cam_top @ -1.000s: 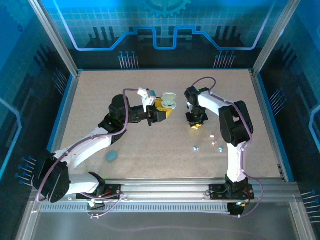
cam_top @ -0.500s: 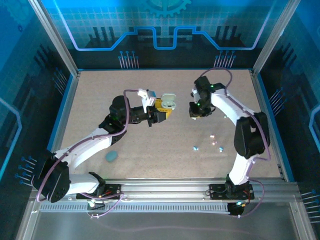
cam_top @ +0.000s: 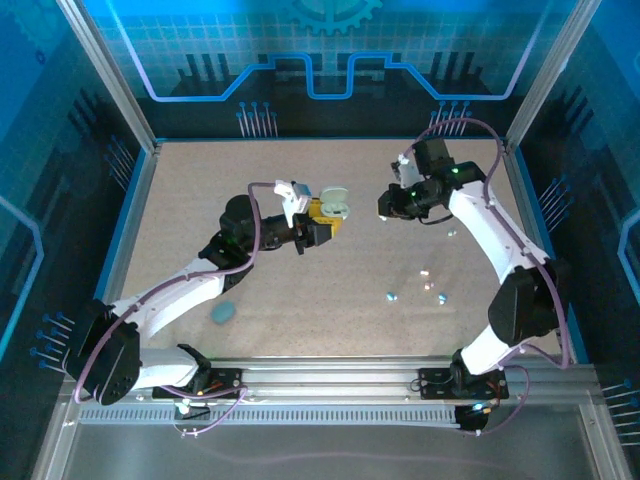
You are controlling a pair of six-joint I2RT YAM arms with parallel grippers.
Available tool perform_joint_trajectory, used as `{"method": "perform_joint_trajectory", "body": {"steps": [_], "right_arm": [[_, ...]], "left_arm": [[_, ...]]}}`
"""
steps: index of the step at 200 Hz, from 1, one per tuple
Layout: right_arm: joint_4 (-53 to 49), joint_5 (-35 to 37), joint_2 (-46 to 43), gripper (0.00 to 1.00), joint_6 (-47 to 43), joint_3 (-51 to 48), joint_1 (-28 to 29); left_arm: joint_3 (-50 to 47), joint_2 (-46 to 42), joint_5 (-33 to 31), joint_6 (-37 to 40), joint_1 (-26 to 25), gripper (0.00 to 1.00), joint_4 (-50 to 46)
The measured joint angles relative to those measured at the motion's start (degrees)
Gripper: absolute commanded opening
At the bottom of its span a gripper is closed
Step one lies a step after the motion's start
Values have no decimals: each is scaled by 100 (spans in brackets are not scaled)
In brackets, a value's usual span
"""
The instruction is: Insert wireless bluetooth earbuds into charging case
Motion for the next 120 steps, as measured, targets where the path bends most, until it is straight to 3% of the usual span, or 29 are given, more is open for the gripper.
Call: {"method": "perform_joint_trajectory", "body": {"steps": [120], "right_arm": [[258, -1128, -951, 18, 258, 352, -46]], "left_arm": [[-131, 323, -297, 125, -2, 37, 393]]}}
